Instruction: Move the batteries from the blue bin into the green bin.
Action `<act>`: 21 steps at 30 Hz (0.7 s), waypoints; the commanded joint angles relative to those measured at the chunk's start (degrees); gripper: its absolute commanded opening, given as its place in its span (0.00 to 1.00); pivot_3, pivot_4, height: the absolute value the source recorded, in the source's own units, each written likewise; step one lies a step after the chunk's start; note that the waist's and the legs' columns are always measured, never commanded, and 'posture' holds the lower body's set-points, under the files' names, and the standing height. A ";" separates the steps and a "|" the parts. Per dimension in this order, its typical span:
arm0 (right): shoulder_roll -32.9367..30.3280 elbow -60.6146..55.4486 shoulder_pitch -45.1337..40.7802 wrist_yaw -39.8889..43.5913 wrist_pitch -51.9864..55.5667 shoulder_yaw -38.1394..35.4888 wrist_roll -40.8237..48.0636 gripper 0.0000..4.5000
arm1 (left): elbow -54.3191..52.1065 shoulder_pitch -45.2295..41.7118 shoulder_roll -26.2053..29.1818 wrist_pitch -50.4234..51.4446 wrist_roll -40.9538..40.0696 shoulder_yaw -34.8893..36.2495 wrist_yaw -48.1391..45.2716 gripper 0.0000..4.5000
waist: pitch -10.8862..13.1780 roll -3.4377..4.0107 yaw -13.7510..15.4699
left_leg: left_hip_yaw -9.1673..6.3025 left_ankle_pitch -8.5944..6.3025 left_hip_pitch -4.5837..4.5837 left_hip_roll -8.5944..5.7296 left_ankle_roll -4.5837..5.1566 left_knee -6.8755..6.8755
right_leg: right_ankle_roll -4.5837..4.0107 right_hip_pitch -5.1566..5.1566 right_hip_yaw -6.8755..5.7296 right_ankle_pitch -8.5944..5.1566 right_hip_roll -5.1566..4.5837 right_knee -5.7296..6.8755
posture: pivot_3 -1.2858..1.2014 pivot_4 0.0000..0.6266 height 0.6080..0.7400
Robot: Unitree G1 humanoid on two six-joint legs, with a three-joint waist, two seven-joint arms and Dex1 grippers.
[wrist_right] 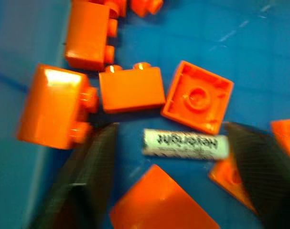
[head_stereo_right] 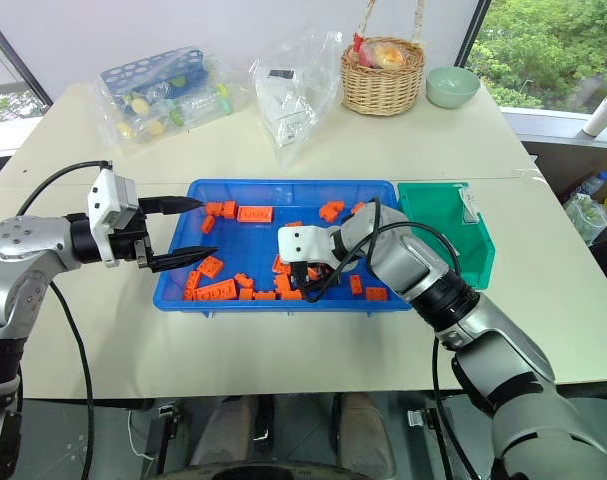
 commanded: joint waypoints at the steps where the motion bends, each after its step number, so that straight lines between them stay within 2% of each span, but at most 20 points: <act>1: 0.12 1.87 0.62 0.82 -0.12 1.35 -1.69 0.36 | -0.21 -1.61 0.63 -1.19 -0.10 1.33 -0.21 1.00 | 0.00 0.00 0.07 | 0.00 0.00 0.00 0.00 0.00 0.00 | 0.00 0.00 0.00 0.00 0.00 0.00 | 0.52 0.24 0.97; 4: -0.16 1.55 0.96 0.91 -0.16 1.03 -2.09 0.02 | 0.06 -1.96 0.59 -1.32 0.01 1.18 -0.34 1.00 | -0.01 -0.01 0.12 | -0.01 0.00 0.00 0.00 0.00 0.02 | 0.00 0.02 0.00 0.00 0.00 0.00 | 0.52 0.24 0.97; 12: -1.46 -1.51 1.33 1.71 3.02 -1.55 -0.97 0.02 | 0.65 -2.26 -0.11 -1.78 0.28 0.48 -0.42 1.00 | -0.01 -0.01 0.13 | -0.01 0.00 -0.01 0.00 0.00 0.03 | 0.00 0.02 -0.01 0.00 0.00 0.00 | 0.52 0.24 0.97; 16: 0.15 -3.96 -0.74 1.61 12.16 -6.70 3.50 0.02 | 1.38 -3.07 -0.64 -1.96 0.38 -0.13 -0.53 1.00 | 0.00 -0.01 0.10 | -0.01 0.00 -0.02 -0.01 0.00 0.03 | 0.00 0.01 -0.01 0.00 -0.01 0.00 | 0.52 0.24 0.97; 18: -0.51 -3.80 -2.81 1.40 14.33 -8.71 4.32 0.13 | 1.72 -3.33 -0.71 -2.18 0.41 -0.49 -0.94 1.00 | 0.02 0.02 0.07 | -0.01 0.00 -0.03 0.00 0.00 0.03 | 0.00 0.00 -0.01 0.00 -0.01 0.01 | 0.52 0.24 0.97; 21: -4.07 -2.43 -4.96 2.11 12.95 -9.36 3.40 0.40 | 2.18 -3.70 -0.92 -2.31 0.63 -0.77 -1.27 1.00 | 0.02 0.03 0.12 | 0.00 0.00 -0.06 -0.01 0.00 0.02 | 0.00 -0.04 -0.01 0.00 -0.01 0.01 | 0.52 0.24 0.97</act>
